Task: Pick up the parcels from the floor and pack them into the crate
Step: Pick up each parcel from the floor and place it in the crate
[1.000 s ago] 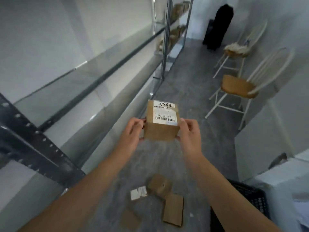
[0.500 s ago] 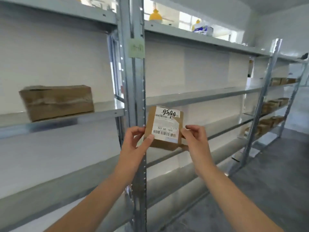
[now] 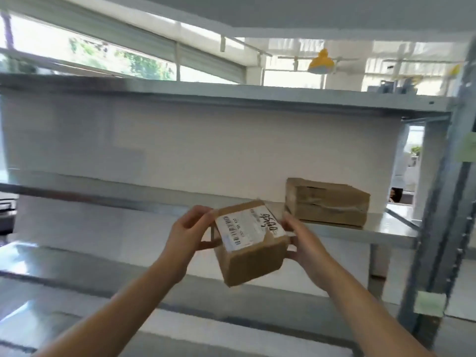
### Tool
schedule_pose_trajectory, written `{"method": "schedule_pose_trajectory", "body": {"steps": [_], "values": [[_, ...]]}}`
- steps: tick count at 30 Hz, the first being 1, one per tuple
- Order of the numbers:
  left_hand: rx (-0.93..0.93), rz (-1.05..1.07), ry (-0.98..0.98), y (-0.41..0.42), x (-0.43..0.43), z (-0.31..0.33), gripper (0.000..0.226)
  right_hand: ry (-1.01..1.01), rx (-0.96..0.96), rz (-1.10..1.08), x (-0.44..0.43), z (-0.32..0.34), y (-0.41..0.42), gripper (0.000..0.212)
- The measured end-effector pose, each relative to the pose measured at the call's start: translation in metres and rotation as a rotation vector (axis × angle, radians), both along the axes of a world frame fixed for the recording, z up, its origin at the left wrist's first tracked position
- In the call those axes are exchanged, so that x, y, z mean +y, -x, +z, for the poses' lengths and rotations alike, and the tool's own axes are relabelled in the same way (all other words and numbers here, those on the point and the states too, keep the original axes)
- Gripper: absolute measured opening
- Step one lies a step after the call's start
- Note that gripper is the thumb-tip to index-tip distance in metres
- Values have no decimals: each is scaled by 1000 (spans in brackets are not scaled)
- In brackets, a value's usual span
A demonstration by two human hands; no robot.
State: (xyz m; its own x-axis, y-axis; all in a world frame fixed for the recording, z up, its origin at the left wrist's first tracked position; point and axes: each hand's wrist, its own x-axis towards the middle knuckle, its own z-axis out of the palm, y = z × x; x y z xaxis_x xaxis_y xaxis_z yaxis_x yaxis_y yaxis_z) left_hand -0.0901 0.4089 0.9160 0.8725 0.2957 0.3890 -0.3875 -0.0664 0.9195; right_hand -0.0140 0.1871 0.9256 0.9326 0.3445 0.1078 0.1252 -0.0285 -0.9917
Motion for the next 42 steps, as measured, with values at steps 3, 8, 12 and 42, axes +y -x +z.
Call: {"method": "schedule_pose_trajectory", "body": {"steps": [3, 8, 12, 42], "values": [[112, 88, -69, 33, 93, 2, 20, 89, 151, 446, 104, -10, 11, 64], [249, 283, -132, 98, 237, -15, 27, 169, 172, 717, 277, -39, 47, 63], [259, 482, -18, 149, 336, -51, 28, 51, 251, 796, 391, -70, 71, 53], [660, 1035, 772, 108, 588, -412, 40, 509, 417, 939, 791, -430, -5, 43]]}}
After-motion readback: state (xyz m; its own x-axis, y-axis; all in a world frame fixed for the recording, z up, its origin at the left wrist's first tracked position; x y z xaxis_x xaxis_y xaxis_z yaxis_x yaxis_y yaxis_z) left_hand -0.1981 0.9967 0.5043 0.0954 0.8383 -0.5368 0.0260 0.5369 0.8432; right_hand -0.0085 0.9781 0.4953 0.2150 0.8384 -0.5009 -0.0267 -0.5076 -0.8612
